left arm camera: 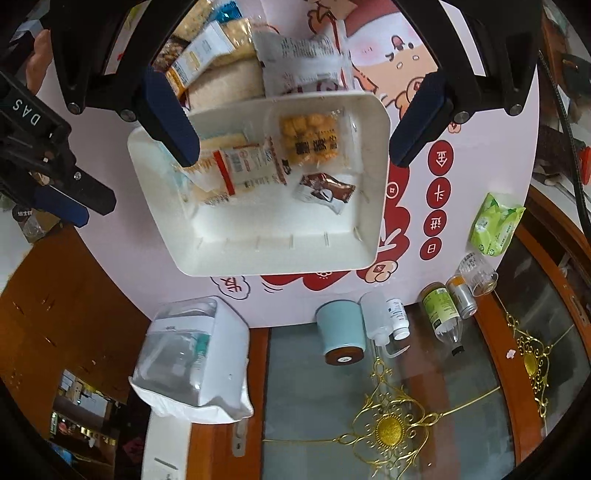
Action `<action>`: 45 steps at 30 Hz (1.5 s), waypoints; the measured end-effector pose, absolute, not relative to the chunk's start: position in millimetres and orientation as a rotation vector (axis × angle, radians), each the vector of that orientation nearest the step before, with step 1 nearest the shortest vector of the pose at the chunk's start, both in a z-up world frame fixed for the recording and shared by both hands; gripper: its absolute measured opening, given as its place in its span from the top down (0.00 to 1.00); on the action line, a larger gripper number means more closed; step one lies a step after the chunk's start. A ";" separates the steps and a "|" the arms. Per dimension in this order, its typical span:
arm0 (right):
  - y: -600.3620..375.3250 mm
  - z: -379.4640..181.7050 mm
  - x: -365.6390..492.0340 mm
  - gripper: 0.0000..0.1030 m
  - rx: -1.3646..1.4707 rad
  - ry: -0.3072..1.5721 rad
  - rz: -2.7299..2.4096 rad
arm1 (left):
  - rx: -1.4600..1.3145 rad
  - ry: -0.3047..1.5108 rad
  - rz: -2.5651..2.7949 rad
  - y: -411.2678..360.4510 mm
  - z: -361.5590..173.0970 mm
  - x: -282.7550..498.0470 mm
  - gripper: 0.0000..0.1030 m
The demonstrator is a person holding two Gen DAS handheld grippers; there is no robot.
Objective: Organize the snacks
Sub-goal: 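Move left tool toward the puffed-cracker bag while right tool approaches the green-yellow packet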
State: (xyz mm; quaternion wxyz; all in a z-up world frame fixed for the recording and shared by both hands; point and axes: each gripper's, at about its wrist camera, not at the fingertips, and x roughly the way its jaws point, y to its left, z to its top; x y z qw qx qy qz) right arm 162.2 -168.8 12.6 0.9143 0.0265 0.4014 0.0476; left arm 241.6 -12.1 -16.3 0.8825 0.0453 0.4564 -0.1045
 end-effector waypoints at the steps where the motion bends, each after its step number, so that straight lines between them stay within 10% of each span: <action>1: -171.0 12.6 155.5 0.51 0.055 0.825 0.105 | 0.099 0.947 -0.222 -14.7 -15.3 234.0 0.01; 45: -224.3 -169.0 -26.8 0.50 0.098 1.230 0.037 | 0.067 1.139 -0.146 -111.4 -155.4 62.0 0.01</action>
